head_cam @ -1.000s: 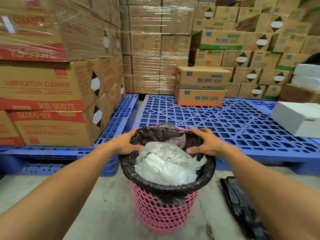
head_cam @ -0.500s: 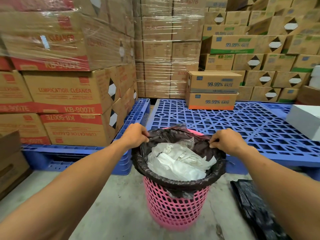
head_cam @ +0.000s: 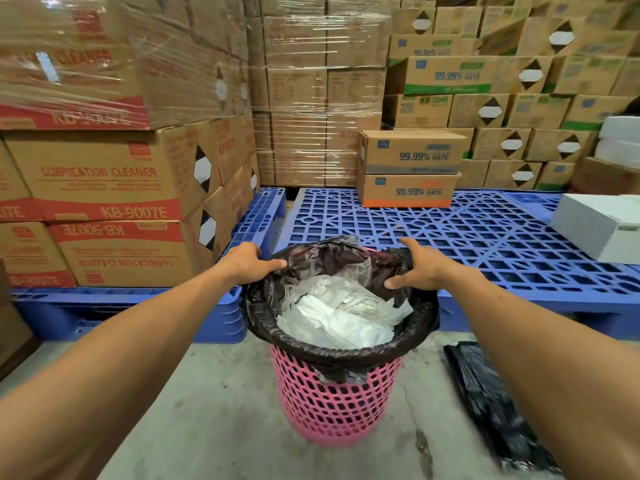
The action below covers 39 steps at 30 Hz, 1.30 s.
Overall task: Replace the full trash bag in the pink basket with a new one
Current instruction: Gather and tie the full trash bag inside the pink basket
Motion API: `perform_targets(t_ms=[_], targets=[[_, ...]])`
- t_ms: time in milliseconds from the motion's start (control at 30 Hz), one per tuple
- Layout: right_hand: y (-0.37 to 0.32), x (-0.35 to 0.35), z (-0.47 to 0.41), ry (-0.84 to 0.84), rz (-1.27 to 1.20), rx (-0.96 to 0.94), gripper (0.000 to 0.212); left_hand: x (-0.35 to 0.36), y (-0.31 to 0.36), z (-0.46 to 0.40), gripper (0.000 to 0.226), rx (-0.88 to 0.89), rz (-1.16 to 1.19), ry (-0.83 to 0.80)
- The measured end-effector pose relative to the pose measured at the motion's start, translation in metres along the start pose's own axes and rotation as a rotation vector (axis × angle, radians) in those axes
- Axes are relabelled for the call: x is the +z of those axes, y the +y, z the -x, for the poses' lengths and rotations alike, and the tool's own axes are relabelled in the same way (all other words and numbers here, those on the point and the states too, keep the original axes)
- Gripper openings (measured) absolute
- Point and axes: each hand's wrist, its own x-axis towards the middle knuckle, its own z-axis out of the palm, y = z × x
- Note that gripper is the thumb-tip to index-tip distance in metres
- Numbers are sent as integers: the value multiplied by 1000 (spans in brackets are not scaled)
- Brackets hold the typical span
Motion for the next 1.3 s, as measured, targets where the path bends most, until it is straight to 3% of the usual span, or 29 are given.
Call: perform_targets(t_ms=[167,267,433,567,700,767,800,867,900,967,1000,1133,1200,1300], targets=[[-11,-10,5,121,129,25,68,-12,-4,-3,31,-1,66,112],[-23,-19,12,95,-21,32,69,-13,-1,-2,21,-3,255,78],[-43,-40,25,-99,-144,88,79,-24,17,4,20,-14,808,31],[-69,-64,33,-149,68,142,57,-34,29,7,22,-4,964,48],[-106,-78,52,-271,380,182,44,-50,46,15,21,28,1287,11],[-119,-82,73,-171,554,137,14,-60,52,17,21,50,1325,14],[-124,-84,79,-104,604,121,22,-64,53,18,21,56,1310,7],[-130,-86,83,-65,618,103,31,-69,53,20,20,45,1215,-11],[-133,-87,82,-142,577,107,27,-71,52,20,21,36,1136,-9],[-137,-88,74,-252,318,67,19,-76,53,26,27,42,943,19],[-139,-90,74,-231,198,18,23,-80,53,31,30,71,813,37],[-148,-87,70,-181,-8,-191,28,-91,49,39,50,265,-79,173],[-155,-85,68,-174,22,-229,27,-90,46,46,60,304,-455,200],[-167,-86,71,-105,286,-214,31,-81,37,56,71,211,-831,138]])
